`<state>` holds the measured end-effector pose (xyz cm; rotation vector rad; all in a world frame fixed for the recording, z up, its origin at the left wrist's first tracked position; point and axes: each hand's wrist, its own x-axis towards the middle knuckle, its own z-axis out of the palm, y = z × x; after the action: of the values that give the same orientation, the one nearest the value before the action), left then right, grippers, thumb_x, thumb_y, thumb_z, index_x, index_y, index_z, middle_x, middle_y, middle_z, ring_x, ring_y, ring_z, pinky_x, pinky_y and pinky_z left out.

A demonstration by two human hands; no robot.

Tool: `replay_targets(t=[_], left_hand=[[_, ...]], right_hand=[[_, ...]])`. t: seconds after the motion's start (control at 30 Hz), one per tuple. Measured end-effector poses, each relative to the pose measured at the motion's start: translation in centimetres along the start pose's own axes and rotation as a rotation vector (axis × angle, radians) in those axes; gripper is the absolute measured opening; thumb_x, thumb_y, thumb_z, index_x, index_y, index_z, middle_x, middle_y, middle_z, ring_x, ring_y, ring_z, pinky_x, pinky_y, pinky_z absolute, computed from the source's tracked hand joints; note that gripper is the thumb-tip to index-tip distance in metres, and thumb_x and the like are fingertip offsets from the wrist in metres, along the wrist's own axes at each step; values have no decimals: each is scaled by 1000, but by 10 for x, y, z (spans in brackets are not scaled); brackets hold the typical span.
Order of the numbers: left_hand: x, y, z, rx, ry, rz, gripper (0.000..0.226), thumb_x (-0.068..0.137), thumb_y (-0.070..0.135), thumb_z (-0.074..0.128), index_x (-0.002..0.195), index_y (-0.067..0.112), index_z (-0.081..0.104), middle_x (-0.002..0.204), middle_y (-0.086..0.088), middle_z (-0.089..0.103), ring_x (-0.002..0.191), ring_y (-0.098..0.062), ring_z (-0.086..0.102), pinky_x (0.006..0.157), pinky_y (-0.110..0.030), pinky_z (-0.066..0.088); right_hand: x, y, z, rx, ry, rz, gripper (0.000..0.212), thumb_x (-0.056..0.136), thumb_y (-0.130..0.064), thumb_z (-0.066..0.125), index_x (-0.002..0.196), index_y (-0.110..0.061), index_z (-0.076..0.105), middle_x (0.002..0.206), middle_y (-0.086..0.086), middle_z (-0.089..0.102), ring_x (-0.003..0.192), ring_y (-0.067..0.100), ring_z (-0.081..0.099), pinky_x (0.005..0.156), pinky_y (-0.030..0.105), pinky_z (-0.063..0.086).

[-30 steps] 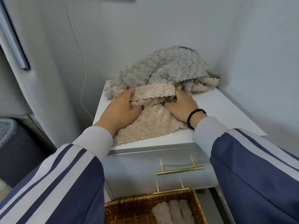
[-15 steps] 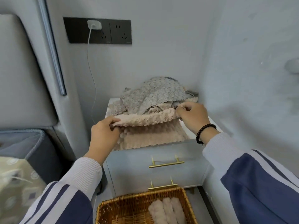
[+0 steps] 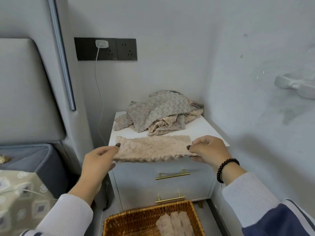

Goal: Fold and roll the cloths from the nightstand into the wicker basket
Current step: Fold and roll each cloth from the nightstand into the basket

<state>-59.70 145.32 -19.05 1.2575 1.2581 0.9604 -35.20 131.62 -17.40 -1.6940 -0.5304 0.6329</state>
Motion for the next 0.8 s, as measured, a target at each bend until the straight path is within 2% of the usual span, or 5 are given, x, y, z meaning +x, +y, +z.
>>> replay_targets(t=[0.13, 0.33, 0.5, 0.6, 0.8], left_hand=[[20, 2, 1, -67, 2, -90, 18, 84, 9, 71, 95, 0, 62, 90, -16, 63, 77, -26, 60, 52, -23, 51], [37, 9, 12, -17, -248, -309, 30, 82, 24, 74, 96, 1, 61, 59, -6, 56, 47, -14, 50, 40, -19, 43], [45, 7, 21, 276, -285, -227, 54, 67, 40, 85, 102, 1, 70, 95, -17, 74, 86, -30, 71, 81, -41, 56], [41, 23, 22, 257, -217, -22, 43, 73, 34, 82, 91, -3, 72, 85, -16, 74, 74, -34, 71, 69, -42, 61], [15, 59, 7, -26, -172, 126, 23, 78, 27, 77, 83, 5, 72, 80, -12, 75, 71, -25, 73, 55, -29, 57]], right_hand=[[20, 13, 9, 158, -121, 202, 29, 71, 14, 71, 84, -7, 56, 95, 17, 63, 89, 28, 63, 80, 37, 52], [45, 22, 25, 131, -221, 316, 8, 81, -1, 68, 78, -4, 63, 72, 14, 60, 61, 24, 58, 52, 30, 50], [54, 13, 25, -32, -224, 171, 16, 76, -1, 75, 84, -14, 72, 100, 15, 71, 93, 26, 68, 90, 42, 54], [49, -9, 14, -172, -274, 6, 37, 76, 3, 73, 100, -24, 66, 116, 12, 65, 99, 22, 65, 94, 37, 52], [17, -52, -21, -29, -242, -152, 13, 80, -5, 72, 92, -10, 74, 89, 3, 72, 66, 8, 67, 53, 24, 53]])
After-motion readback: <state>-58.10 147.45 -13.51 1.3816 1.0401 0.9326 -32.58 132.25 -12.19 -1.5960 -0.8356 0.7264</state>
